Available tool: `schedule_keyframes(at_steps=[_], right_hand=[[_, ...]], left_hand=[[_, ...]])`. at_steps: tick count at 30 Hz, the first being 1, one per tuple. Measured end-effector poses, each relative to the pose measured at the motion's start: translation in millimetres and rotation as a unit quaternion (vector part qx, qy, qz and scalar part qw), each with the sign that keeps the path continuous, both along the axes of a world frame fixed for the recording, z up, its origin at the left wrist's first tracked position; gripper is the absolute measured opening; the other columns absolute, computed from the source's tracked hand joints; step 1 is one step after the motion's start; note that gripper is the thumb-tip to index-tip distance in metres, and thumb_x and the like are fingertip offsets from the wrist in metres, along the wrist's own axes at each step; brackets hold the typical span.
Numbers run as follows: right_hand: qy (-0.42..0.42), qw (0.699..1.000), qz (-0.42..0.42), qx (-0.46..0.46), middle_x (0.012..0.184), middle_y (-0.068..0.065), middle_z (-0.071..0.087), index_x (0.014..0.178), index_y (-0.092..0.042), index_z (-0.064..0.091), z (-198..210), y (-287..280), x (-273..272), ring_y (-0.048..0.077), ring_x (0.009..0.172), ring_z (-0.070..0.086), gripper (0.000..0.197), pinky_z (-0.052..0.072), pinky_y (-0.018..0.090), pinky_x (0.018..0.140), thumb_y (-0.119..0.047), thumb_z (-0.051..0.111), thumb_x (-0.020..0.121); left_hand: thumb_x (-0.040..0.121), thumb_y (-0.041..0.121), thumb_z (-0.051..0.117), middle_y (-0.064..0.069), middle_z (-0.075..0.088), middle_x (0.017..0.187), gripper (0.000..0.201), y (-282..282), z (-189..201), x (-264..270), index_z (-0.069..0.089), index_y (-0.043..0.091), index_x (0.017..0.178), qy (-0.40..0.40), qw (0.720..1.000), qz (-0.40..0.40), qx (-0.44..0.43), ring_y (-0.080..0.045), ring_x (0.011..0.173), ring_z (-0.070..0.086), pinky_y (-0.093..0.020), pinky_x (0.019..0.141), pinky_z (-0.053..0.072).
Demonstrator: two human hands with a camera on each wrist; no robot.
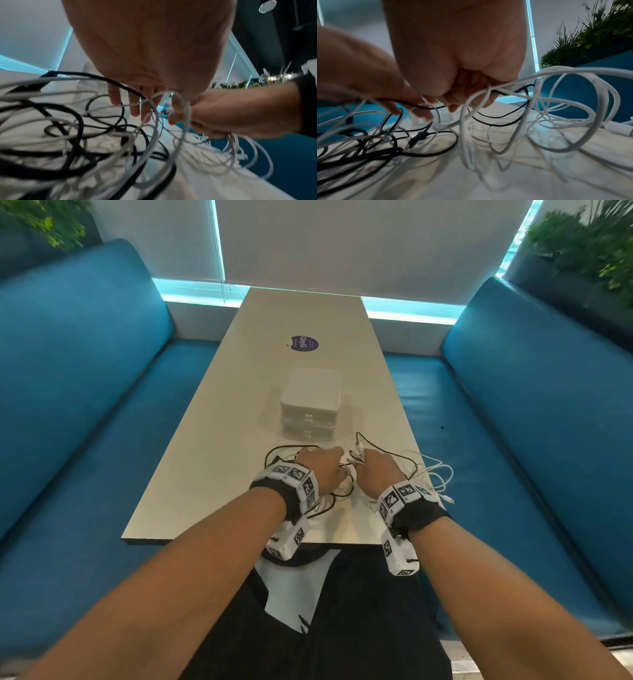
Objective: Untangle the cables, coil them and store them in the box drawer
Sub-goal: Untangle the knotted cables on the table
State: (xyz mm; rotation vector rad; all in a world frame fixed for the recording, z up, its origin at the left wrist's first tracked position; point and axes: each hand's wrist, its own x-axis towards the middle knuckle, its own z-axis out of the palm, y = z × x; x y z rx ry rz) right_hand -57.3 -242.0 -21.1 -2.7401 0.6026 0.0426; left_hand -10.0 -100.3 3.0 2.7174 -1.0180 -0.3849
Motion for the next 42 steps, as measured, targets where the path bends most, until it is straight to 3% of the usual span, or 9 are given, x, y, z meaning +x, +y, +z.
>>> schedule_keyframes(at_steps=[3,7,12,15,18,25,32,36,42], right_hand=[[-0.004,1.000,-0.002,0.003,0.116,0.015,0.066,0.116,-0.013,0.062,4.0,-7.9,-3.6,0.035,0.106,0.063,0.031,0.053,0.040,0.088,-0.032,0.048,0.096],[0.018,0.999,-0.043,-0.023,0.113,0.016,0.066,0.114,-0.009,0.062,11.4,-38.4,-10.2,0.036,0.102,0.064,0.029,0.052,0.040,0.085,-0.029,0.050,0.097],[-0.029,0.998,-0.059,-0.007,0.112,0.020,0.065,0.112,-0.006,0.058,17.8,-34.7,-1.9,0.038,0.101,0.063,0.028,0.048,0.037,0.078,-0.029,0.048,0.098],[-0.099,0.993,-0.049,0.033,0.110,0.024,0.062,0.120,-0.003,0.049,18.6,-13.7,1.4,0.042,0.100,0.061,0.031,0.048,0.040,0.078,-0.025,0.049,0.099],[-0.153,0.987,0.022,0.034,0.098,0.023,0.066,0.110,-0.002,0.055,12.7,-2.8,0.1,0.042,0.092,0.061,0.024,0.044,0.038,0.071,-0.023,0.049,0.099],[-0.027,0.985,0.165,0.047,0.093,0.015,0.069,0.096,-0.007,0.068,6.3,8.8,-7.0,0.033,0.088,0.063,0.028,0.045,0.034,0.070,-0.027,0.049,0.100],[0.036,0.995,0.070,-0.053,0.108,0.012,0.064,0.114,-0.013,0.061,3.6,-18.4,-10.6,0.031,0.097,0.062,0.024,0.050,0.037,0.079,-0.028,0.049,0.099],[0.050,0.994,-0.013,-0.092,0.107,0.009,0.065,0.105,-0.015,0.062,6.1,-44.1,-21.1,0.031,0.096,0.064,0.024,0.049,0.037,0.077,-0.013,0.042,0.093],[0.012,0.998,-0.020,-0.051,0.099,0.007,0.066,0.101,-0.017,0.063,5.0,-35.0,-18.9,0.031,0.090,0.065,0.023,0.052,0.037,0.077,-0.019,0.041,0.093]], left_hand=[[0.104,0.035,0.037,-0.011,0.064,0.113,0.032,-1.1,-12.1,-5.4,0.050,0.021,0.130,-0.037,0.995,-0.033,0.087,-0.034,0.112,0.055,-0.045,0.103,0.032],[0.101,0.014,0.036,0.002,0.055,0.088,0.028,17.3,-11.9,6.7,0.052,0.026,0.120,-0.106,0.983,-0.050,0.143,-0.025,0.100,0.056,-0.048,0.107,0.026],[0.098,0.018,0.037,0.001,0.065,0.107,0.032,18.3,-13.4,11.7,0.052,0.028,0.124,-0.117,0.972,-0.063,0.192,-0.024,0.107,0.054,-0.051,0.107,0.020],[0.100,0.024,0.037,-0.001,0.066,0.101,0.028,16.1,-20.9,10.0,0.058,0.028,0.118,-0.104,0.976,-0.062,0.182,-0.025,0.104,0.055,-0.051,0.107,0.019],[0.101,0.025,0.037,0.001,0.067,0.094,0.024,17.2,-22.7,10.1,0.060,0.029,0.109,-0.109,0.978,-0.067,0.167,-0.024,0.100,0.056,-0.050,0.104,0.022],[0.103,0.029,0.036,0.003,0.070,0.094,0.025,21.8,-23.3,3.8,0.061,0.028,0.104,-0.171,0.967,-0.106,0.159,-0.024,0.096,0.058,-0.049,0.100,0.030],[0.105,0.035,0.032,0.002,0.060,0.120,0.034,42.2,-20.7,17.2,0.058,0.024,0.123,-0.187,0.962,-0.074,0.183,-0.024,0.115,0.054,-0.054,0.109,0.025],[0.100,0.022,0.040,0.002,0.058,0.115,0.031,52.0,-17.4,23.1,0.059,0.027,0.124,-0.186,0.951,-0.072,0.236,-0.023,0.114,0.053,-0.051,0.108,0.027],[0.100,0.021,0.038,0.000,0.059,0.121,0.034,46.5,-17.1,19.1,0.060,0.024,0.125,-0.180,0.956,-0.066,0.223,-0.024,0.118,0.051,-0.050,0.110,0.023]])
